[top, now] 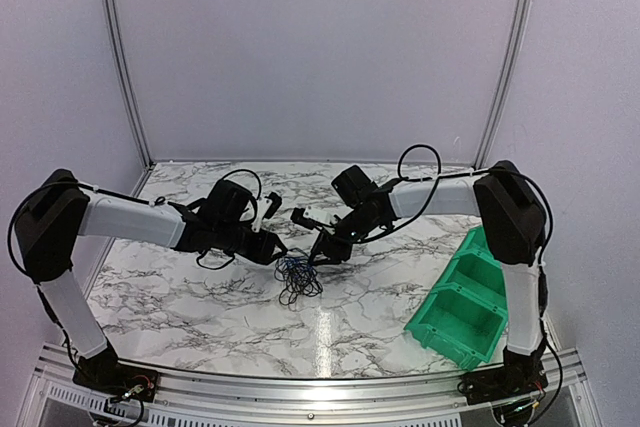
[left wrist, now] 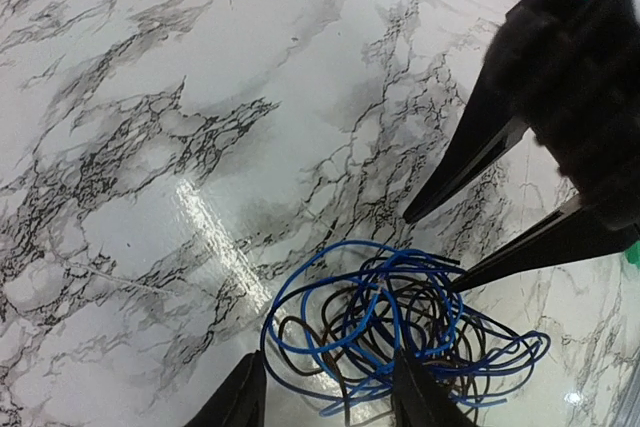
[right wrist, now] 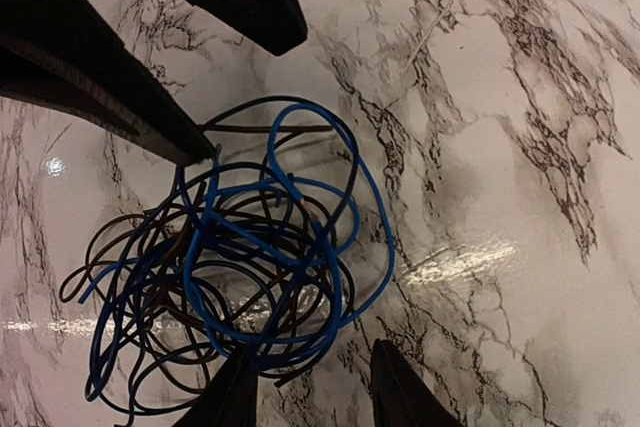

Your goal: Untangle the cables

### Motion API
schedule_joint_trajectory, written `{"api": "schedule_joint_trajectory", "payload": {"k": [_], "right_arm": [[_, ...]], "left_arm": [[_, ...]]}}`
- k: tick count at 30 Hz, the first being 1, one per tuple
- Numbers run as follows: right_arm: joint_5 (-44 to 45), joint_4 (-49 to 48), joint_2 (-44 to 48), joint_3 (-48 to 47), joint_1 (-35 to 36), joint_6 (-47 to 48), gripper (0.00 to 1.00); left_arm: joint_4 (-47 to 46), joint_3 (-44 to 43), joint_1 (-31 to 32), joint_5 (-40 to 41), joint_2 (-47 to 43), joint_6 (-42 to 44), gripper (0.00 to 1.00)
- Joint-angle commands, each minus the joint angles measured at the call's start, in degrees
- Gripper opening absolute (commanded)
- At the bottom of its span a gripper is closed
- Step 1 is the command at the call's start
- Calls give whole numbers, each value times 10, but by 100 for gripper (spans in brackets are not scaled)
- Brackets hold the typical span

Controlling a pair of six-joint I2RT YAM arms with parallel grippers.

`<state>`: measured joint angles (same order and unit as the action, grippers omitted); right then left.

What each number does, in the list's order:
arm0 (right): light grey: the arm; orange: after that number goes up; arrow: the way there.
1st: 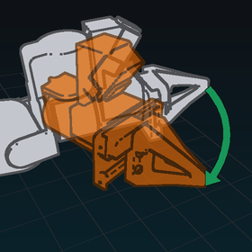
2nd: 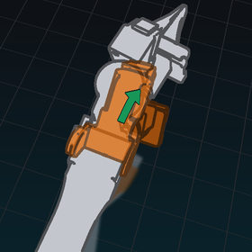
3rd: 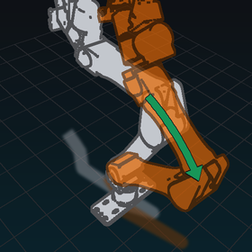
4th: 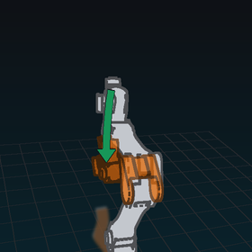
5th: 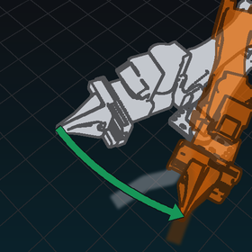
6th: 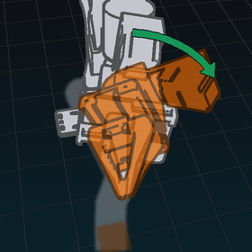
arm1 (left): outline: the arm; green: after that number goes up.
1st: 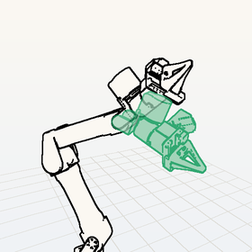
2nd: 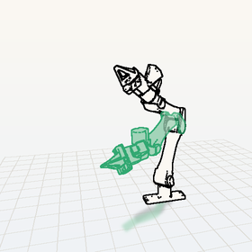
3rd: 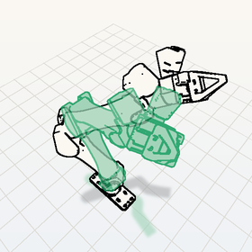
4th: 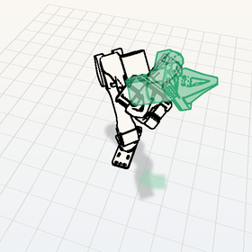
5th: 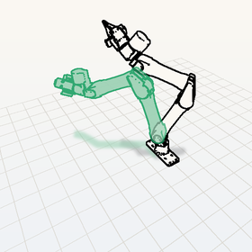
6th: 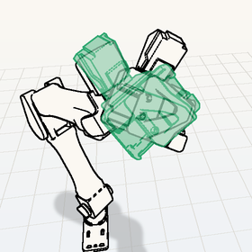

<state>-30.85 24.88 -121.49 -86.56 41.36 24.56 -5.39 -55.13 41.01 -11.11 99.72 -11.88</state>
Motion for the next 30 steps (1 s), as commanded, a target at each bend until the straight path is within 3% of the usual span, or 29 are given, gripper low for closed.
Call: {"api": "schedule_joint_trajectory", "payload": {"k": [1,5,16,24,30], "right_arm": [[-12,-30,-5,-16,2,-26,35],[-11,-36,-7,-14,3,-31,25],[-10,-36,-11,-17,2,-31,24],[-11,-33,-17,-17,-2,-33,24],[-16,-33,-25,-10,-3,-32,18]], "left_arm": [[-56,1,7,9,2,54,45],[-58,-3,10,16,12,81,43],[-63,-6,13,19,39,113,40],[-80,-16,14,24,59,110,12],[-94,8,14,50,11,95,2]]}}
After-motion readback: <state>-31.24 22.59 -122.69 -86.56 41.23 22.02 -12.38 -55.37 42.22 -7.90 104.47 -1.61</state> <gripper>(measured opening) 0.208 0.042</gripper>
